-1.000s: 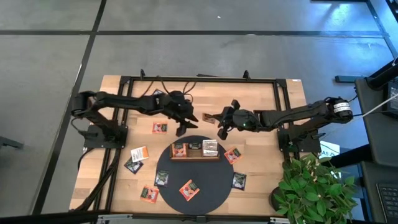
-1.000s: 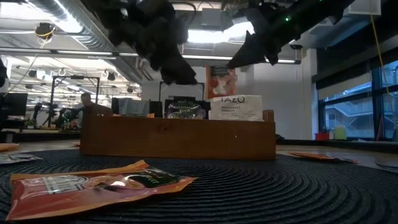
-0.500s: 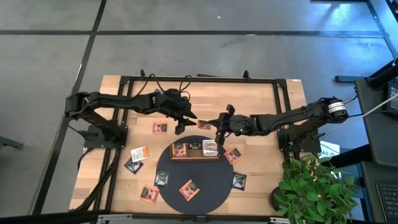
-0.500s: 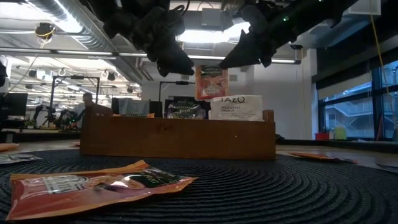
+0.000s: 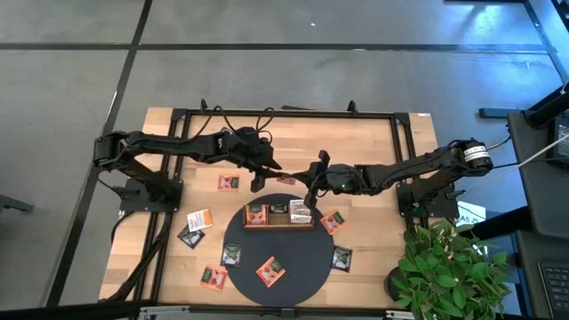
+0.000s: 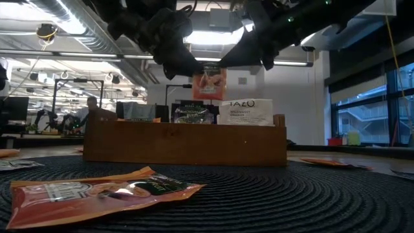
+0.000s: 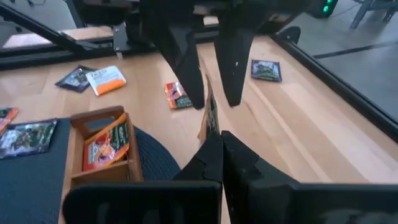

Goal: Pick & Place Tea
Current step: Put the orange tea bag into the left section of the wooden organizer

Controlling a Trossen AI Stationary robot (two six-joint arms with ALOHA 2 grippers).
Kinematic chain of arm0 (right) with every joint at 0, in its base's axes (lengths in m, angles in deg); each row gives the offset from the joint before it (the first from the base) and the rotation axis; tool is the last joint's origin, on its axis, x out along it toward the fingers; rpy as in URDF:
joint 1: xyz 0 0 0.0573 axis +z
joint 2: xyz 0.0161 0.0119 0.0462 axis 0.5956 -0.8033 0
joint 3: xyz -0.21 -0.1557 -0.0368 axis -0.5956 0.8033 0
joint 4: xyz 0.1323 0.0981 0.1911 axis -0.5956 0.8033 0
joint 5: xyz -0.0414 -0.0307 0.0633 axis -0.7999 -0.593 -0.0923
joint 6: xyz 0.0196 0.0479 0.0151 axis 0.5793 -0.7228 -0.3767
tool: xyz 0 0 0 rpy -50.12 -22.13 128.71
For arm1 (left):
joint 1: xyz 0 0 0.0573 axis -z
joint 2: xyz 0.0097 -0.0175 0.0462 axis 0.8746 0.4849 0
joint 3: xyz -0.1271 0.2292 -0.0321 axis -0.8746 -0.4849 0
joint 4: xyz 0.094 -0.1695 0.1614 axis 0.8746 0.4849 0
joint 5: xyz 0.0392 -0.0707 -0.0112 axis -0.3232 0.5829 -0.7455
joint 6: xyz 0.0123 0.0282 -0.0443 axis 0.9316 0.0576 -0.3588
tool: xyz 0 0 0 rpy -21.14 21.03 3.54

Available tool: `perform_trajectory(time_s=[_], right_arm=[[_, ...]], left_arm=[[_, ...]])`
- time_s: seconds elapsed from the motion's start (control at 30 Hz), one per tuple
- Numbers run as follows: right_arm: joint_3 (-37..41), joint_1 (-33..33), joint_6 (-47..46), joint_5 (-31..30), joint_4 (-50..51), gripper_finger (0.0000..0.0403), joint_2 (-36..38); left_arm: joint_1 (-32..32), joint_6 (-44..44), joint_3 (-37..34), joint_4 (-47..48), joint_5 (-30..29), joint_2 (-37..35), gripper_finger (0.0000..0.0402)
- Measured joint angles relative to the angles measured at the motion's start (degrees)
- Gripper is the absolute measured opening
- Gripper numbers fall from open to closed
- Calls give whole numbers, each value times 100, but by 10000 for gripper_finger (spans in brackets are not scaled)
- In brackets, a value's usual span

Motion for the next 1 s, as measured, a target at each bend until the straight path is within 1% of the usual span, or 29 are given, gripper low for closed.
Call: perform_trajectory(time_s=[0.13, 0.37, 0.5, 0.6, 0.7, 0.83, 0.9, 1.0], right_arm=[[0, -13, -9, 4, 25, 0, 0], [0, -15, -5, 14, -2, 0, 0], [0, -16, 25, 34, -3, 10, 0], [0, -17, 324, 129, 1, 25, 0], [0, -13, 529, 185, 27, 49, 8], [2, -13, 446, 139, 133, 108, 123], [2, -13, 420, -156, 181, 137, 222], [2, -13, 417, -688, 473, 171, 369]], left_arm=[[0, -2, 0, -43, 19, 0, 80], [0, -4, 0, -219, 267, 0, 8], [1, -3, 0, -170, 270, 0, 3], [-1, 3, 3, 188, 260, -38, 2], [-13, 5, 0, 545, 221, -223, 3], [118, -90, 0, 1081, 158, -511, 2], [303, -286, -97, 1162, -40, -705, 2], [658, -668, -549, 916, -505, -1063, 2]])
